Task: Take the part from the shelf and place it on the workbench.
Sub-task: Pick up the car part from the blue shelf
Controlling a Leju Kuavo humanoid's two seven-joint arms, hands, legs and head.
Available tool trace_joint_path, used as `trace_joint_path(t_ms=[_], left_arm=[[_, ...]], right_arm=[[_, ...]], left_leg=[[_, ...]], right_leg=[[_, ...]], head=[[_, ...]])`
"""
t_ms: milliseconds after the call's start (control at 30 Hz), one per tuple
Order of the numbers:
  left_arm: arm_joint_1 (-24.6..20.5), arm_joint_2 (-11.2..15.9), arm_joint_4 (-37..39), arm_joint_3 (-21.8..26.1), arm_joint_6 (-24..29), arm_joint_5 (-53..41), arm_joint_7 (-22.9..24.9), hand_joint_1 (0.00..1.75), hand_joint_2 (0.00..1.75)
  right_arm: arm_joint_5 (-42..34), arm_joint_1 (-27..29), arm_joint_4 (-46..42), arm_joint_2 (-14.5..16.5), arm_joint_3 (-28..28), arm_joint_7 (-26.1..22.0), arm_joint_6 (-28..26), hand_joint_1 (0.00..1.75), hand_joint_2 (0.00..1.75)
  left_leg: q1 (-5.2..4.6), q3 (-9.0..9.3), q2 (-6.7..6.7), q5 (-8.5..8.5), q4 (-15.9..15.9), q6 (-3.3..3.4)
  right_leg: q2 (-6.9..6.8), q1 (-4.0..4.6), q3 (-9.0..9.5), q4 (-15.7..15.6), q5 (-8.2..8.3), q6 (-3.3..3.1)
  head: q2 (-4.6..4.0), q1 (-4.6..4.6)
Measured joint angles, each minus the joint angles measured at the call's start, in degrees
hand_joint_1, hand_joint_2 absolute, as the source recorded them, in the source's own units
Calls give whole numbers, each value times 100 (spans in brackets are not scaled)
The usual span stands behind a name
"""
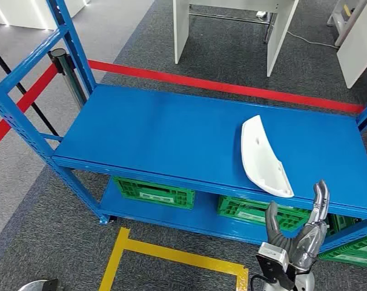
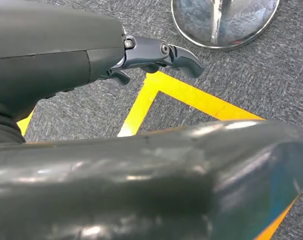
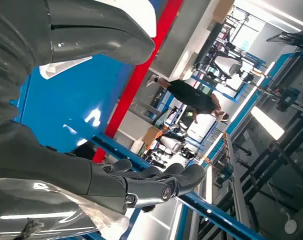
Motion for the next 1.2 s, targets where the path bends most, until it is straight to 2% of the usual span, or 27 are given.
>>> trace_joint_path(t_ms=[67, 100, 167, 200, 233, 267, 300, 333, 367, 400, 433, 500, 533, 600, 633, 700, 733, 767, 800, 867, 900, 933, 967, 1067, 1100, 1133, 1200], left_arm=[[-1, -7, 0, 0, -2, 0, -1, 0, 0], [-1, -11, 0, 0, -5, 0, -1, 0, 0], [-1, -13, 0, -1, -10, 1, -2, 0, 0], [2, -10, 0, -1, -11, 1, -2, 0, 0], [5, -10, 0, -1, -13, 1, -3, 0, 0], [7, -10, 0, -1, -16, 1, -4, 0, 0], [8, -12, 0, 0, -22, 1, -5, 0, 0], [9, -14, 0, 0, -29, 1, -8, 0, 0], [9, -13, 0, -1, -35, 1, -11, 0, 0], [9, -11, 0, -1, -39, 1, -14, 0, 0], [9, -9, 0, -2, -42, 0, -16, 0, 0], [5, -6, 0, -2, -44, -1, -17, 0, 0], [2, -8, 0, -2, -45, -1, -17, 0, 0], [-2, -13, 0, -3, -46, -1, -17, 0, 0], [2, -14, 0, -3, -47, -1, -17, 0, 0], [19, -10, 0, -3, -47, -1, -17, 0, 0], [30, -8, 0, -3, -47, 0, -17, 0, 0], [38, -7, 0, -2, -47, 0, -17, 0, 0], [43, -8, 0, -2, -47, -1, -17, 0, 0], [45, -3, 0, -2, -46, -1, -17, 0, 0], [45, 0, 0, -4, -44, 0, -16, 0, 0], [43, 5, 0, -6, -42, 0, -15, 0, 0], [41, 10, 0, -8, -39, 1, -15, 0, 0], [45, 4, 0, -10, -36, 0, -15, 0, 0], [47, 0, 0, -9, -36, -1, -15, 0, 0], [46, -5, 0, -9, -37, -1, -15, 0, 0], [42, -12, 0, -10, -40, -1, -15, 0, 0]], right_arm=[[1, -2, -17, 0, 1, 2, 0, 0, 175], [-2, -1, -31, 0, 1, 12, 0, 0, 175], [-22, 14, -39, 0, 1, 65, 0, 0, 175], [-38, 28, -39, -1, 1, 99, 0, 0, 175], [-55, 38, -39, -1, 2, 131, 0, 0, 175], [-69, 43, -39, -2, 6, 159, 0, 0, 175], [-83, 42, -39, -4, 15, 185, 0, 0, 175], [-97, 39, -39, -9, 29, 213, 0, 0, 175], [-105, 33, -39, -16, 53, 245, 0, 0, 175], [-111, 28, -38, -25, 83, 274, 0, 0, 175], [-114, 29, -38, -35, 113, 303, 0, 0, 175], [-110, 46, -37, -61, 171, 345, 0, 0, 175], [-108, 57, -37, -73, 197, 366, 0, 0, 175], [-106, 61, -37, -91, 255, 401, 0, 0, 175], [-106, 61, -37, -95, 282, 415, 0, 0, 175], [-107, 68, -36, -104, 327, 436, 0, 0, 175], [-108, 74, -35, -111, 341, 442, 0, 0, 175], [-108, 80, -35, -119, 353, 448, 0, 0, 175], [-108, 83, -35, -127, 362, 452, 0, 0, 175], [-104, 87, -34, -138, 390, 479, 0, 0, 175], [-100, 85, -33, -143, 405, 501, 0, 0, 175], [-96, 85, -32, -150, 422, 527, 0, 0, 175], [-93, 88, -31, -157, 437, 555, 0, 0, 175], [-137, 84, -30, -213, 507, 687, 0, 0, 175], [-164, 69, -28, -246, 542, 745, 0, 0, 175], [-190, 50, -23, -283, 580, 797, 0, 0, 175], [-226, 31, -9, -349, 627, 854, 0, 0, 175]], left_leg=[[20, 28, 5, 19, -47, 20], [39, 47, 9, 34, -83, 38], [44, 55, 12, 29, -96, 52], [44, 56, 12, 21, -95, 51], [46, 60, 11, 10, -92, 43], [52, 70, 10, -4, -88, 28], [64, 88, 7, -22, -81, 4], [76, 109, 5, -48, -70, -32], [77, 125, 2, -78, -48, -75], [74, 133, 1, -102, -28, -121], [67, 135, 1, -119, -13, -160], [71, 140, 8, -136, -3, -220], [81, 144, 1, -163, 19, -247], [95, 26, -38, -337, 322, -284], [93, -124, -64, -478, 636, -291], [83, -574, -89, -761, 1460, -282], [78, -754, -94, -801, 1739, -268], [69, -854, -96, -718, 1826, -242], [56, -838, -99, -513, 1668, -201], [9, -599, -126, 10, 963, -74], [-21, -476, -145, 159, 663, -12], [-52, -371, -159, 189, 441, 38], [-73, -317, -167, 130, 346, 69], [-59, -154, -169, 51, 99, 90], [-39, -85, -171, 47, 37, 98], [-20, -22, -174, 38, -9, 105], [-15, 39, -173, -16, -31, 117]], right_leg=[[22, -6, -76, 143, -102, 17], [36, -13, -190, 370, -236, 35], [53, -37, -566, 1100, -582, 68], [53, -50, -746, 1431, -691, 87], [52, -62, -856, 1607, -699, 105], [50, -75, -859, 1564, -595, 120], [45, -88, -748, 1300, -393, 132], [31, -102, -568, 907, -174, 143], [20, -99, -386, 525, -31, 139], [15, -94, -241, 259, 43, 104], [16, -83, -171, 138, 38, 59], [41, -61, -143, 140, -9, -58], [50, -61, -134, 143, -21, -96], [58, -65, -81, 136, -52, -174], [59, -61, -49, 133, -74, -209], [75, -31, 19, 133, -133, -263], [91, -14, 60, 133, -166, -277], [112, 5, 114, 134, -207, -285], [132, 21, 178, 133, -252, -285], [161, 44, 305, 121, -360, -272], [172, 55, 343, 113, -411, -250], [176, 51, 360, 99, -447, -221], [174, 43, 378, 90, -457, -186], [140, 32, 434, 109, -448, -95], [128, 32, 357, 247, -476, -68], [118, 29, 199, 508, -543, -38], [112, 11, -298, 1233, -769, 23]], head=[[0, 13], [0, 25], [0, 44], [0, 46], [0, 45], [0, 44], [0, 45], [0, 46], [0, 54], [0, 56], [0, 55], [0, 44], [0, 39], [0, 27], [0, 20], [0, 10], [0, 9], [0, 6], [0, 5], [0, 6], [0, 17], [0, 18], [0, 15], [1, -5], [1, 9], [1, 23], [1, 51]])
